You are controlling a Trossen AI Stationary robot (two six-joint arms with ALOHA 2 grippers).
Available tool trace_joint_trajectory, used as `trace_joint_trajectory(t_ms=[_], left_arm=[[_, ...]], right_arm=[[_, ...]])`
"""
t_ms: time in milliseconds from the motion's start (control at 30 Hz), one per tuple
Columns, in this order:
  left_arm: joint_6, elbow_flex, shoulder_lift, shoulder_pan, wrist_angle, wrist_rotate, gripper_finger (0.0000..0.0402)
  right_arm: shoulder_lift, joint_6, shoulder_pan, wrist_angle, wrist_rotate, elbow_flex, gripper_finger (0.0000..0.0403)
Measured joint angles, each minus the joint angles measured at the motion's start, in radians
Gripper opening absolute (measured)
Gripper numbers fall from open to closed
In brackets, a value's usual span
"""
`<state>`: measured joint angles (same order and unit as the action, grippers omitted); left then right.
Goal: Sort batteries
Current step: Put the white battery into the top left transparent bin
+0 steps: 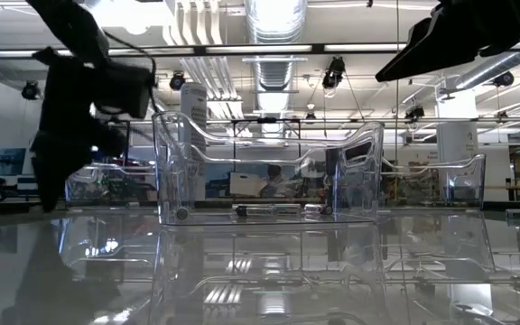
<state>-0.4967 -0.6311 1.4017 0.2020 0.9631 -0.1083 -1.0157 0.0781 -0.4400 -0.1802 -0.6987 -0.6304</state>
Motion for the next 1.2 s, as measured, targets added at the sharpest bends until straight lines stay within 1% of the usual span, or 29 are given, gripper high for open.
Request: trace_joint_trajectory(t_ms=[133,300,367,500,567,667,800,900,1000,1100,1200], left_arm=[[-0.01,-0.055,-0.088,0.0,0.005,-0.003,0.0005],[-0.01,-0.163,-0.209,0.0,0.006,-0.016,0.0005],[-0.01,-0.218,-0.253,0.0,0.002,-0.067,0.0005],[0.001,-0.321,-0.303,0.022,-0.056,-0.24,0.0005],[0.026,-0.361,-0.303,0.055,-0.101,-0.257,0.0005],[0.037,-0.41,-0.266,0.14,-0.125,-0.259,0.0005],[0.039,-0.462,-0.175,0.302,-0.07,-0.238,0.0005],[0.04,-0.488,-0.089,0.426,-0.065,-0.225,0.0005],[0.046,-0.513,0.004,0.524,-0.071,-0.21,0.0005],[0.051,-0.527,0.099,0.61,-0.069,-0.155,0.0005],[0.038,-0.538,0.189,0.692,-0.064,-0.063,0.0005]], right_arm=[[0.0,-0.013,0.0,-0.001,0.0,0.0,0.027],[0.0,-0.01,0.0,-0.031,0.0,0.0,0.0263],[0.0,-0.01,0.0,-0.039,0.0,0.003,0.0261],[0.0,-0.017,0.0,-0.039,0.001,0.01,0.0262],[0.0,-0.028,0.0,-0.034,0.0,0.01,0.0265],[0.0,-0.045,0.0,-0.019,0.0,0.013,0.0271],[0.0,-0.04,0.0,-0.038,0.003,0.014,0.0279],[0.004,-0.012,0.0,-0.079,0.026,0.014,0.0284],[0.008,0.049,-0.001,-0.133,0.036,0.014,0.0288],[0.008,0.126,-0.002,-0.192,0.057,0.016,0.0291],[0.008,0.188,-0.007,-0.237,0.071,0.024,0.0294]])
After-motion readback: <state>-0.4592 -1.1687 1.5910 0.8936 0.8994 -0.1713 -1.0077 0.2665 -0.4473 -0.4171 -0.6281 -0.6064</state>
